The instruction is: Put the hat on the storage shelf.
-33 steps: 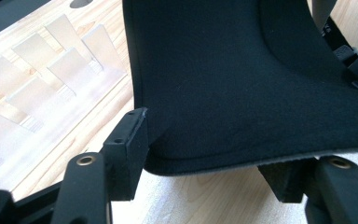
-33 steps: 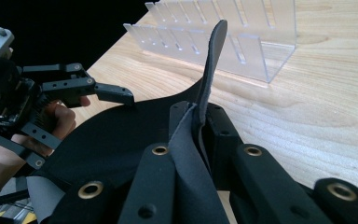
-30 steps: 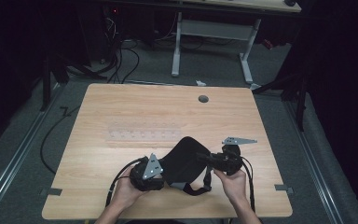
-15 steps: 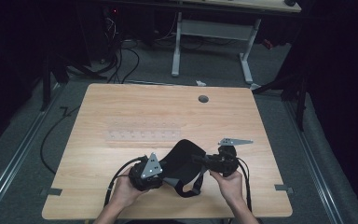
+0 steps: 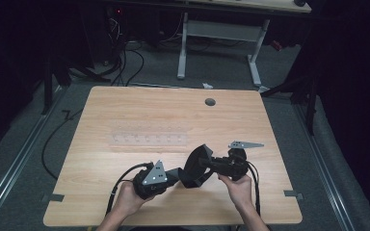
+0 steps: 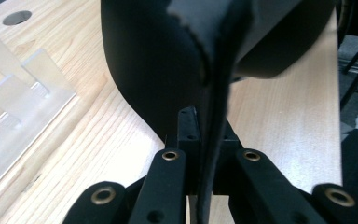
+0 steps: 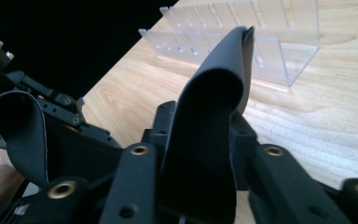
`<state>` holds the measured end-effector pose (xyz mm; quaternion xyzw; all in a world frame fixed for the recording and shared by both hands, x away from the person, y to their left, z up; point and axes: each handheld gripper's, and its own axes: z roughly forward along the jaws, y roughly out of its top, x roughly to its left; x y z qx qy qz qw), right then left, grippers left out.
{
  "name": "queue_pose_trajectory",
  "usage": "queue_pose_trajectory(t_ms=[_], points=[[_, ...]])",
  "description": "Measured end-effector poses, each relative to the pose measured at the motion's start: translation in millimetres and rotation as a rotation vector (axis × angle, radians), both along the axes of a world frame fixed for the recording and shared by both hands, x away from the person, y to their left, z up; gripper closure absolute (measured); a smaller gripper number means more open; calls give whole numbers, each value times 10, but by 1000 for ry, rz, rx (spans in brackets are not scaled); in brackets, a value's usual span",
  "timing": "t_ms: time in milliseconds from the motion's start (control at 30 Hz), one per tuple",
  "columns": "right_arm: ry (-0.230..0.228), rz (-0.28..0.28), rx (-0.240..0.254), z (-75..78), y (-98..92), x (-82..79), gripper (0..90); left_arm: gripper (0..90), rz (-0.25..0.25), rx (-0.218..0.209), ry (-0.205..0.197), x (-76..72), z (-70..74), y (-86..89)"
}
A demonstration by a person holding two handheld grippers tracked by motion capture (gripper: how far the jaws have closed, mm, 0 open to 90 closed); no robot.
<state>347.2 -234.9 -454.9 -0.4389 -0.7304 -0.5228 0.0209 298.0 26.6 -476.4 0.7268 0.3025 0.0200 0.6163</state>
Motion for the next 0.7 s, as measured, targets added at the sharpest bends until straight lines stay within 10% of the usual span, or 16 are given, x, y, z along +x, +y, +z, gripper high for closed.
queue_pose_trajectory(t_ms=[300, 700], points=[[-40, -52, 44, -2, -250, -28, 518, 867, 15, -18, 33, 26, 21, 61], [-90, -286, -290, -462, -504, 16, 442, 866, 71, -118, 73, 118, 132, 247]])
